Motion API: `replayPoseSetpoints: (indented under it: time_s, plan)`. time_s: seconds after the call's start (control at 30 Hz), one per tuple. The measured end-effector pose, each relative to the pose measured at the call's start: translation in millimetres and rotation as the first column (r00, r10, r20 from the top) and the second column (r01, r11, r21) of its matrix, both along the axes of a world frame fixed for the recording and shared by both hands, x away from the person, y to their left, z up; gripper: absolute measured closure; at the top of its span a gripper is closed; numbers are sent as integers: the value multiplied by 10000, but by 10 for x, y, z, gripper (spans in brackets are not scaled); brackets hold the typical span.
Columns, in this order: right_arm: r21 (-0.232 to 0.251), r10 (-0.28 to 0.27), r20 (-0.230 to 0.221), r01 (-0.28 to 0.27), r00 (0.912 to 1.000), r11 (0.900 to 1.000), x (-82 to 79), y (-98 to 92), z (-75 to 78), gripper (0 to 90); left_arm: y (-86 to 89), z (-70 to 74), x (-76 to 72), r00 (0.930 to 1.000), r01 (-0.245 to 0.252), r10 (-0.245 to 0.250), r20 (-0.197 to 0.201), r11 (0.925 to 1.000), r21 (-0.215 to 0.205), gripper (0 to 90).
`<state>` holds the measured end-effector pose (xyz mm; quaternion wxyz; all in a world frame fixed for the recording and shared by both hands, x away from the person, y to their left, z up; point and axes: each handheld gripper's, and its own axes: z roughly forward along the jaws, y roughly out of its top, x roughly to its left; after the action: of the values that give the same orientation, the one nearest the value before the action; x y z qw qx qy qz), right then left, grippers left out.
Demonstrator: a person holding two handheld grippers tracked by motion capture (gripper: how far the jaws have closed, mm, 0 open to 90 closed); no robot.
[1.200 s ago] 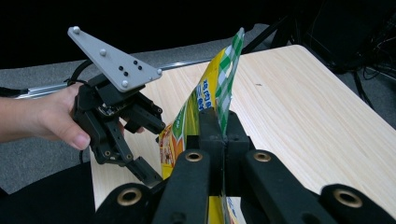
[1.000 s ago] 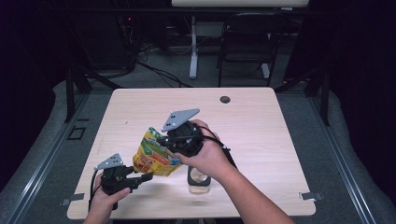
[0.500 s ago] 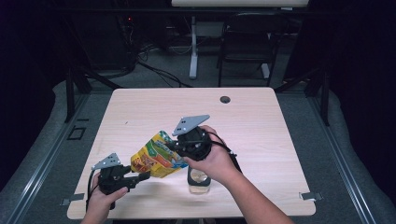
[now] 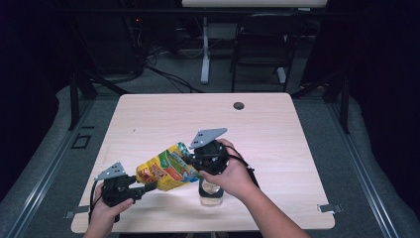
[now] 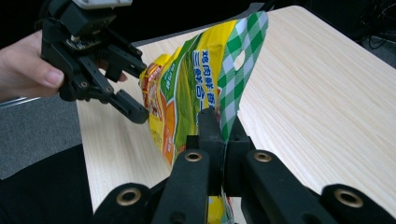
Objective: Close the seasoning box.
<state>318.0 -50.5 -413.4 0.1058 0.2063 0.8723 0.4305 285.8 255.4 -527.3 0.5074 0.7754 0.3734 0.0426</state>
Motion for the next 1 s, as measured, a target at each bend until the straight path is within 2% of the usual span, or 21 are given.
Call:
replayPoseSetpoints:
  time_s: [0.17, 0.2, 0.33, 0.7, 1.0]
  plan:
    - [-77, -88, -138, 87, 9999, 9999, 5, -33, -75, 895, 3, 10, -5, 9999, -38, 39, 97, 10000, -13, 493]
    - [-50, -122, -164, 121, 9998, 9999, 6, -38, -92, 895, 3, 11, -4, 9999, -39, 41, 118, 9999, -128, 493]
    - [-100, -164, -214, 162, 9996, 9998, 5, -60, -141, 894, -2, 23, -11, 9999, -72, 73, 135, 10000, -41, 496]
    - [-210, -281, -224, 276, 9994, 9994, -5, -87, -215, 878, 5, 47, -17, 9998, -38, 39, 212, 10000, -11, 499]
    - [-72, -287, -325, 285, 9991, 9996, -19, -112, -270, 869, 15, 74, -26, 9995, -29, 32, 312, 10000, -83, 499]
